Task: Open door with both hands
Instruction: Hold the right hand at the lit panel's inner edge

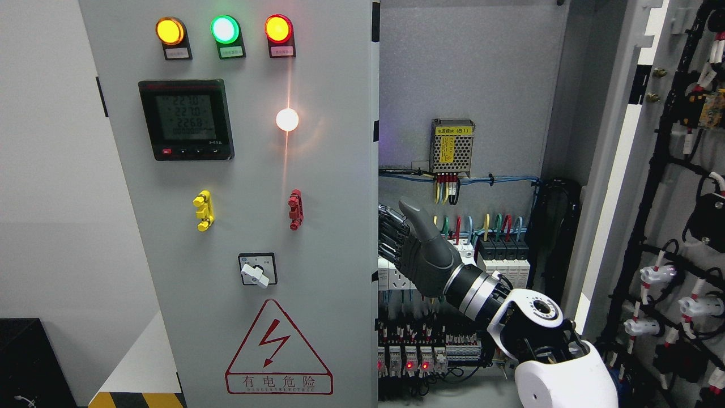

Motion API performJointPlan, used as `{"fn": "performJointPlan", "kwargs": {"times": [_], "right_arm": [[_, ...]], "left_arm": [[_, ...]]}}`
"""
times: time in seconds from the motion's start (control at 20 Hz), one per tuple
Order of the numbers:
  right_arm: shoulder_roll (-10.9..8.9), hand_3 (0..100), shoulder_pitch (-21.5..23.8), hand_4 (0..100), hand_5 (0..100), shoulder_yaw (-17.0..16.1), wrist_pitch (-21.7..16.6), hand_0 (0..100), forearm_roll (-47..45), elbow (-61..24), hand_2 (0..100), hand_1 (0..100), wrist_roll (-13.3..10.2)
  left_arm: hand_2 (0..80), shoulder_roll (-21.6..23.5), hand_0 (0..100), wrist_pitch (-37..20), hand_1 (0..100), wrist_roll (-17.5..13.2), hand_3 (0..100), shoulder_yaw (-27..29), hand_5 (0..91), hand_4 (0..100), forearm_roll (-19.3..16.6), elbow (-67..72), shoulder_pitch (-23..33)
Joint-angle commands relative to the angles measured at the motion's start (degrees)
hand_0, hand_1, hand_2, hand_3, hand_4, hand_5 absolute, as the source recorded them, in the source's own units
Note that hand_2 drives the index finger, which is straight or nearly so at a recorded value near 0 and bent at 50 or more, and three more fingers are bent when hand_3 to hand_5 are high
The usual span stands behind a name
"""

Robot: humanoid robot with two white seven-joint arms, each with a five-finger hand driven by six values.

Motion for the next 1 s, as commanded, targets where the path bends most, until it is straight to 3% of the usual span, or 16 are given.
{"fn": "performJointPlan", "kwargs": {"times": [0.0, 0.7, 0.8, 0.95], "right_arm": [[0.01, 0, -0.1, 0, 0, 0.5, 0.1, 19, 0.0, 0.4, 0, 0, 0.5], [-0.16, 0, -0.4, 0, 0, 0.3, 0.1, 19, -0.1, 0.4, 0, 0, 0.7], [-0.16, 0, -0.4, 0, 0, 0.3, 0.1, 19, 0.0, 0.4, 0, 0, 2.3], [-0.16, 0, -0.4, 0, 0, 0.3, 0.1, 19, 0.0, 0.4, 0, 0, 2.6]], "left_arm": [[0.0, 0.1, 0, 0.0, 0, 0.0, 0, -0.8, 0.0, 0, 0.6, 0.7, 0.0], [0.0, 0.0, 0, 0.0, 0, 0.0, 0, -0.7, 0.0, 0, 0.6, 0.7, 0.0], [0.0, 0.1, 0, 0.0, 0, 0.0, 0, -0.8, 0.0, 0, 0.6, 0.7, 0.0], [0.0, 0.0, 0, 0.0, 0, 0.0, 0, -0.8, 0.0, 0, 0.5, 0.7, 0.0]]}}
